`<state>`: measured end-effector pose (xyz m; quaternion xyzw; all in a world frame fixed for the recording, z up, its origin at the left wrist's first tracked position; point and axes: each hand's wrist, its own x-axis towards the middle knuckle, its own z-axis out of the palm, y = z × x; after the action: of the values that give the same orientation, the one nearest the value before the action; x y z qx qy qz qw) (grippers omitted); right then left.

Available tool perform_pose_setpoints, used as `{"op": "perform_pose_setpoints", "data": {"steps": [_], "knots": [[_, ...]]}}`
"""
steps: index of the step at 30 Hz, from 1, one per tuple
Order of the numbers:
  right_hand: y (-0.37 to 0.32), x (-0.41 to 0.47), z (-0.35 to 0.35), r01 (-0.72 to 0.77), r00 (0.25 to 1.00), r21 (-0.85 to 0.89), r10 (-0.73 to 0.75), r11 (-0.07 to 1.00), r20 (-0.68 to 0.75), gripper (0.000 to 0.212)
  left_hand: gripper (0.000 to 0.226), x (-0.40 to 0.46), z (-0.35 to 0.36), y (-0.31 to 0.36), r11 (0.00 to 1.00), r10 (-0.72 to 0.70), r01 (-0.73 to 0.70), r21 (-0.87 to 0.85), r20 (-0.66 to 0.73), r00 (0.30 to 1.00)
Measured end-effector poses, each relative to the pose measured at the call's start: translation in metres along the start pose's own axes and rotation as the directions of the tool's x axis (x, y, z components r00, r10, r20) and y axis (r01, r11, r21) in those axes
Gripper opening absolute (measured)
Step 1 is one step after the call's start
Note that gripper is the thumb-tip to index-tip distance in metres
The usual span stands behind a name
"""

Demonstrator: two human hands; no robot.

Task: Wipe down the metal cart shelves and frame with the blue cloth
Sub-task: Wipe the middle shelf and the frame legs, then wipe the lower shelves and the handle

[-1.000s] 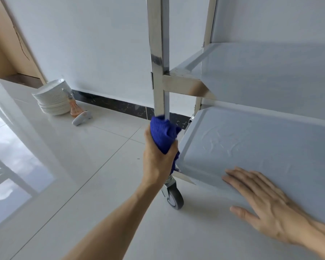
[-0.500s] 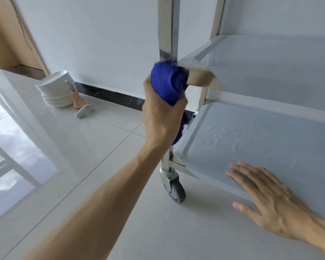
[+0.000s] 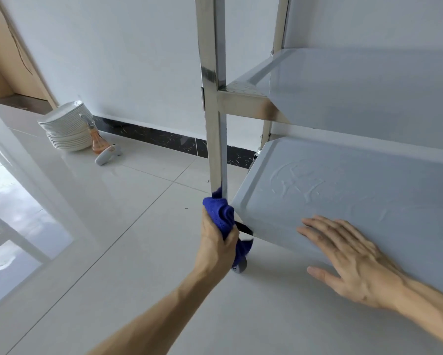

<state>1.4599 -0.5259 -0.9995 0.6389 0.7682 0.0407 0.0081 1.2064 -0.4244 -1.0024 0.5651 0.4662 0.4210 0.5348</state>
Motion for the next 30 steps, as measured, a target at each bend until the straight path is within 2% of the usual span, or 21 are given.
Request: {"op": "perform_pose_setpoints", "data": {"steps": [2,3,5,8,10,12,15,16,17,20,23,25,27,28,29,30], "knots": [[0.004,0.002,0.002,-0.005,0.997,0.016,0.003,1.000,0.072,0.075,0.042,-0.016,-0.002,0.004,0.991,-0.082,0.084,0.104,-0.017,0.996],[0.006,0.003,0.001,-0.006,0.996,0.057,0.000,0.998,0.095,0.074,0.031,-0.025,-0.002,0.008,0.985,-0.154,0.156,0.076,-0.036,0.987],[0.007,0.010,-0.004,-0.027,0.998,0.211,0.014,0.977,0.066,0.069,0.027,-0.040,-0.003,0.016,0.957,-0.282,0.281,-0.077,-0.005,0.959],[0.003,0.014,-0.023,-0.126,0.990,0.525,0.141,0.842,0.011,0.066,0.027,-0.055,0.001,0.035,0.850,-0.349,0.412,-0.327,0.237,0.907],[0.000,0.010,-0.033,-0.174,0.974,0.698,0.227,0.695,0.017,0.057,0.038,-0.058,0.006,0.049,0.784,-0.315,0.475,-0.400,0.404,0.859],[-0.002,0.006,-0.045,-0.201,0.970,0.852,0.217,0.483,0.106,0.057,0.047,-0.057,0.012,0.060,0.756,-0.265,0.508,-0.413,0.517,0.814],[-0.002,-0.003,-0.060,-0.190,0.982,0.981,0.013,0.039,0.190,0.047,0.047,-0.054,0.021,0.071,0.767,-0.229,0.508,-0.392,0.572,0.788],[-0.001,-0.008,-0.064,-0.207,0.978,0.977,-0.008,-0.059,0.206,0.043,0.045,-0.053,0.025,0.073,0.786,-0.224,0.491,-0.375,0.568,0.792],[0.001,-0.013,-0.067,-0.220,0.975,0.970,0.004,-0.105,0.221,0.041,0.041,-0.051,0.029,0.074,0.813,-0.219,0.465,-0.351,0.555,0.803],[0.012,-0.026,-0.068,-0.242,0.960,0.966,0.118,-0.095,0.252,0.033,0.034,-0.042,0.039,0.076,0.889,-0.226,0.385,-0.247,0.494,0.839],[0.029,-0.033,-0.071,-0.254,0.933,0.963,0.239,-0.093,0.269,0.033,0.016,-0.017,0.052,0.078,0.896,-0.272,0.408,-0.173,0.513,0.814],[0.045,-0.029,-0.073,-0.262,0.895,0.963,0.356,-0.068,0.269,0.042,0.018,0.009,0.066,0.083,0.917,-0.274,0.383,-0.108,0.526,0.805],[0.062,-0.019,-0.071,-0.296,0.836,0.955,0.476,-0.026,0.272,0.038,0.031,0.032,0.084,0.088,0.961,-0.230,0.277,-0.021,0.500,0.835],[0.069,-0.013,-0.068,-0.351,0.798,0.935,0.538,0.052,0.270,0.032,0.038,0.043,0.092,0.087,0.983,-0.182,0.168,0.071,0.464,0.867],[0.076,-0.009,-0.065,-0.453,0.761,0.870,0.593,0.195,0.263,0.029,0.044,0.051,0.099,0.084,0.978,-0.111,0.023,0.210,0.420,0.901],[0.082,-0.006,-0.060,-0.557,0.730,0.751,0.641,0.355,0.237,0.031,0.048,0.056,0.103,0.079,0.923,-0.017,-0.131,0.362,0.378,0.925]]}}
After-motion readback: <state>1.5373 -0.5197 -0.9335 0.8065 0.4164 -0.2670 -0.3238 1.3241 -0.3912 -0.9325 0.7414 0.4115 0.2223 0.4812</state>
